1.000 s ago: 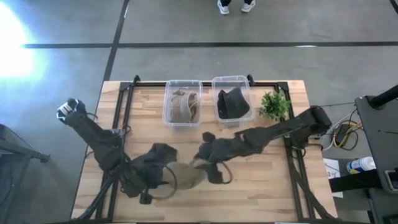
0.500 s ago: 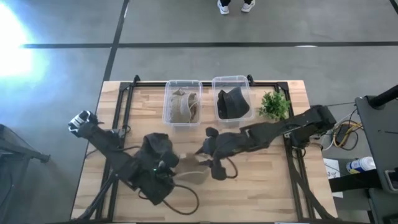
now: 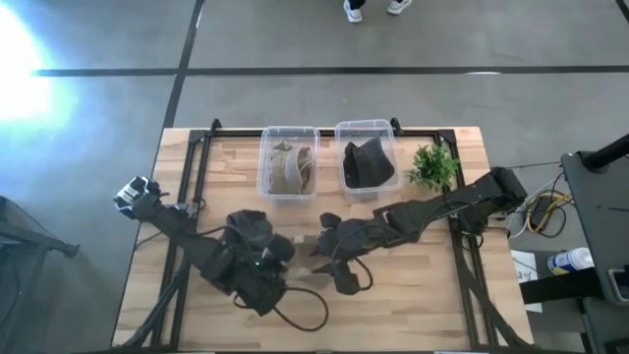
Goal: Pick & Place hat
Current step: Put the brown cap into the left transparent bin
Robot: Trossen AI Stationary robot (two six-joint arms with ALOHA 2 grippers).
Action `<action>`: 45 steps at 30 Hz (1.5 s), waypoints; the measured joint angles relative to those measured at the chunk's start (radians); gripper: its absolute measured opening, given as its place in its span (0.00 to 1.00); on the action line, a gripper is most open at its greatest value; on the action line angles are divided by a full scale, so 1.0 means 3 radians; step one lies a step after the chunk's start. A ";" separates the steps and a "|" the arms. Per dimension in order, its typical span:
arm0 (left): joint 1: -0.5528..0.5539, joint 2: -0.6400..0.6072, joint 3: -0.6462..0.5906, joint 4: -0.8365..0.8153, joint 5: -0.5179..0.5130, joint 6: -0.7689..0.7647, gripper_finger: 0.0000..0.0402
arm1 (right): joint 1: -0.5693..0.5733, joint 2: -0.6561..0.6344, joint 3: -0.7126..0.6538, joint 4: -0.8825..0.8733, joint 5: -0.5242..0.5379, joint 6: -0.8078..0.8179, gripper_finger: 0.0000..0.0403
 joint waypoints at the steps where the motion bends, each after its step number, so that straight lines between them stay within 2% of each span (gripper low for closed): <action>1: 0.0004 0.0000 0.0000 -0.0016 0.0004 -0.0004 0.03 | -0.0002 -0.0022 0.0000 -0.0077 0.0009 0.0000 0.48; 5: 0.0004 -0.0006 0.0000 -0.0059 -0.0015 -0.0103 0.03 | -0.0011 -0.0149 0.0000 -0.0246 0.0005 0.0039 0.48; 11: 0.0016 -0.0006 -0.0001 -0.0042 -0.0009 -0.0086 0.03 | -0.0013 -0.0224 0.0000 -0.0178 0.0064 0.0040 0.48; 18: 0.0096 -0.0006 -0.0001 0.0083 -0.0001 0.0003 0.03 | 0.0037 -0.0093 0.0000 0.0131 -0.0017 0.0052 0.48; 29: 0.0145 -0.0008 0.0037 0.0368 -0.0052 0.0080 0.03 | 0.0075 0.0026 0.0000 0.0138 -0.0014 0.0193 0.46; 34: 0.0145 -0.0014 0.0083 0.0364 -0.0053 0.0007 0.04 | 0.0075 0.0083 0.0000 0.0120 -0.0014 0.0254 0.34; 40: 0.0140 -0.0014 0.0083 0.0344 -0.0050 -0.0507 0.08 | 0.0056 0.0070 0.0000 0.0129 -0.0010 0.0280 0.07; 45: 0.0141 -0.0028 0.0081 0.0271 -0.0052 -0.1222 0.15 | 0.0050 0.0070 0.0000 0.0114 -0.0001 0.0300 0.04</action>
